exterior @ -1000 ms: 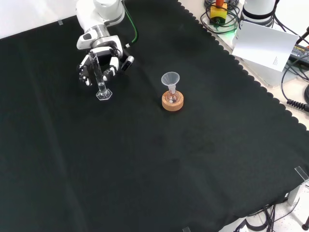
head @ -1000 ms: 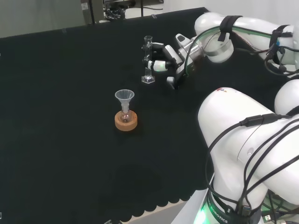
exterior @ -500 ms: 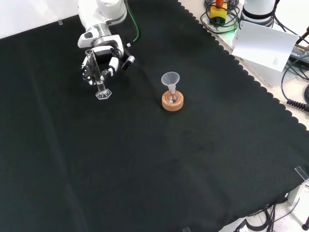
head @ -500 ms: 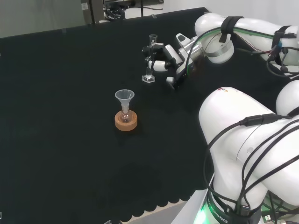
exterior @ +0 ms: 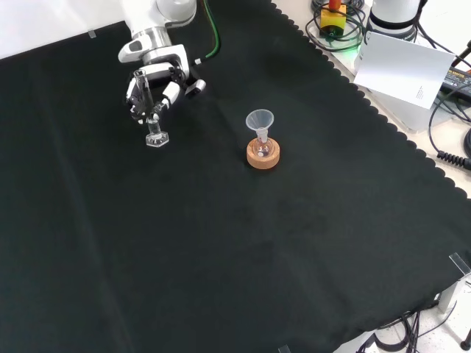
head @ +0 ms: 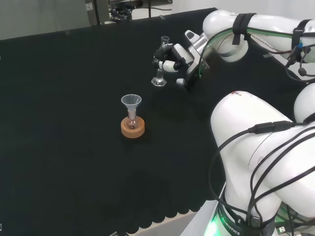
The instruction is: Pick up the graduated cylinder.
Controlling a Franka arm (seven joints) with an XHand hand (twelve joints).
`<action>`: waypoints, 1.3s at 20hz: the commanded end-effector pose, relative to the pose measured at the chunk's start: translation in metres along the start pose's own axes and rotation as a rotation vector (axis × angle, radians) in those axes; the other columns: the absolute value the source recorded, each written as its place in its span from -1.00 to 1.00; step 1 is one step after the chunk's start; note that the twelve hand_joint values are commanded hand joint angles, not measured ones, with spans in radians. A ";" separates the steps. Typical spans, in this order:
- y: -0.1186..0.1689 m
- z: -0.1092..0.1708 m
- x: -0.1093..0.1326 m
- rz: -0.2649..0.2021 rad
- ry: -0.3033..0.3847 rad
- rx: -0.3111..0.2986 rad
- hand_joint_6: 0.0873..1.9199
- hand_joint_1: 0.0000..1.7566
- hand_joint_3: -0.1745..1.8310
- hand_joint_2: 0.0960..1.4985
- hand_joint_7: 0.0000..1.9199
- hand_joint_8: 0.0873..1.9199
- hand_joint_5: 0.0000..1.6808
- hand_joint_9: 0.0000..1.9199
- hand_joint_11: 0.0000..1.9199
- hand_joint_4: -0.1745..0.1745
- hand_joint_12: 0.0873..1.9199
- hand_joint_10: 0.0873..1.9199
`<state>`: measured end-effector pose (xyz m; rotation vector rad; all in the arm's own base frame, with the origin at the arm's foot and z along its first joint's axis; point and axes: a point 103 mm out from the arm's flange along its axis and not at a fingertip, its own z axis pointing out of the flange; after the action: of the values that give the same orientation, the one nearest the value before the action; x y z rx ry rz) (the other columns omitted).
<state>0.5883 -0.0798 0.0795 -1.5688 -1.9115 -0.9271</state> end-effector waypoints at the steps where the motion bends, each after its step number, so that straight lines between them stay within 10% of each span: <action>1: 0.005 -0.018 0.012 -0.023 -0.165 0.070 -0.01 0.44 -0.83 0.44 0.07 -0.04 0.18 0.51 0.31 -1.00 -0.28 -0.98; 26: -0.068 -0.064 0.065 -0.027 -0.390 0.296 -0.08 0.45 -0.83 0.41 0.11 -0.11 0.22 0.57 0.35 -1.00 -0.31 -1.00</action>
<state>0.5315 -0.0928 0.1417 -1.6215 -2.1625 -0.4573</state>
